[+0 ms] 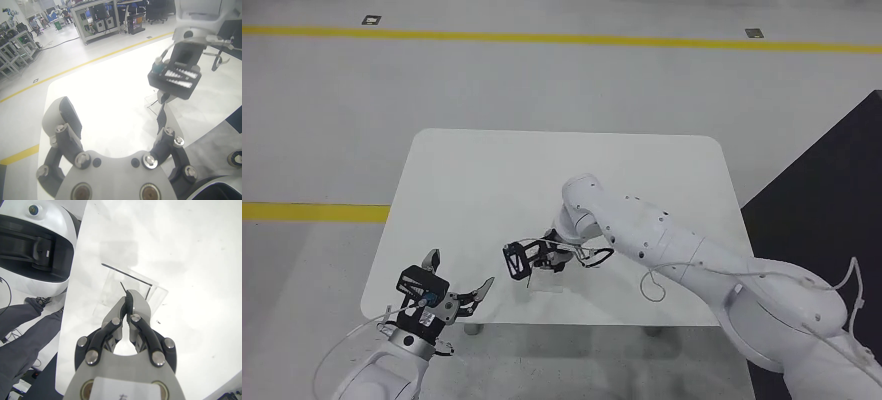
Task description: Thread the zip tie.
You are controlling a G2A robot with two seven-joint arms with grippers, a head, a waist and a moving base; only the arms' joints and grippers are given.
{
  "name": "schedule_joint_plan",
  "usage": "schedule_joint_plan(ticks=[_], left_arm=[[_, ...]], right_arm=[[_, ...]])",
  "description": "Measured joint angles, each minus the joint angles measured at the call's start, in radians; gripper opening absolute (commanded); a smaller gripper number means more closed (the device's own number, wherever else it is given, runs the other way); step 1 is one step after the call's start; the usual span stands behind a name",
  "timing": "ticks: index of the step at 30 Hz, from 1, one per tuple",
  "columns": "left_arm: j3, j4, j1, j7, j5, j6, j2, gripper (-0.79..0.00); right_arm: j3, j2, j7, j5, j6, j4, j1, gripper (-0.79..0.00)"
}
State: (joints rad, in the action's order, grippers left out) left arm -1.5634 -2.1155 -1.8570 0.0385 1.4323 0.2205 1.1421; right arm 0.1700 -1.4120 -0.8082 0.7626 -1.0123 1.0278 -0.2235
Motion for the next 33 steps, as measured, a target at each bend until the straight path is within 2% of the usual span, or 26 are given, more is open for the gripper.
schedule_joint_plan(ticks=[5,17,20,22,27,33], left_arm=[[0.000,0.000,0.000,0.000,0.000,0.000,0.000,0.000],[0.000,0.000,0.000,0.000,0.000,0.000,0.000,0.000],[0.000,0.000,0.000,0.000,0.000,0.000,0.000,0.000],[0.000,0.000,0.000,0.000,0.000,0.000,0.000,0.000],[0.000,0.000,0.000,0.000,0.000,0.000,0.000,0.000],[0.000,0.000,0.000,0.000,0.000,0.000,0.000,0.000]], right_arm=[[0.000,0.067,0.000,-0.012,0.000,0.142,0.041,-0.785],[0.009,0.068,0.032,0.000,0.001,0.179,0.031,-0.785],[0.072,0.086,0.149,0.024,0.000,0.246,0.033,-0.785],[0.116,0.115,0.240,0.045,0.000,0.311,0.019,-0.785],[0.185,0.212,0.496,0.097,0.000,0.460,-0.032,-0.785],[0.180,0.310,0.686,0.162,0.000,0.521,-0.025,-0.785]])
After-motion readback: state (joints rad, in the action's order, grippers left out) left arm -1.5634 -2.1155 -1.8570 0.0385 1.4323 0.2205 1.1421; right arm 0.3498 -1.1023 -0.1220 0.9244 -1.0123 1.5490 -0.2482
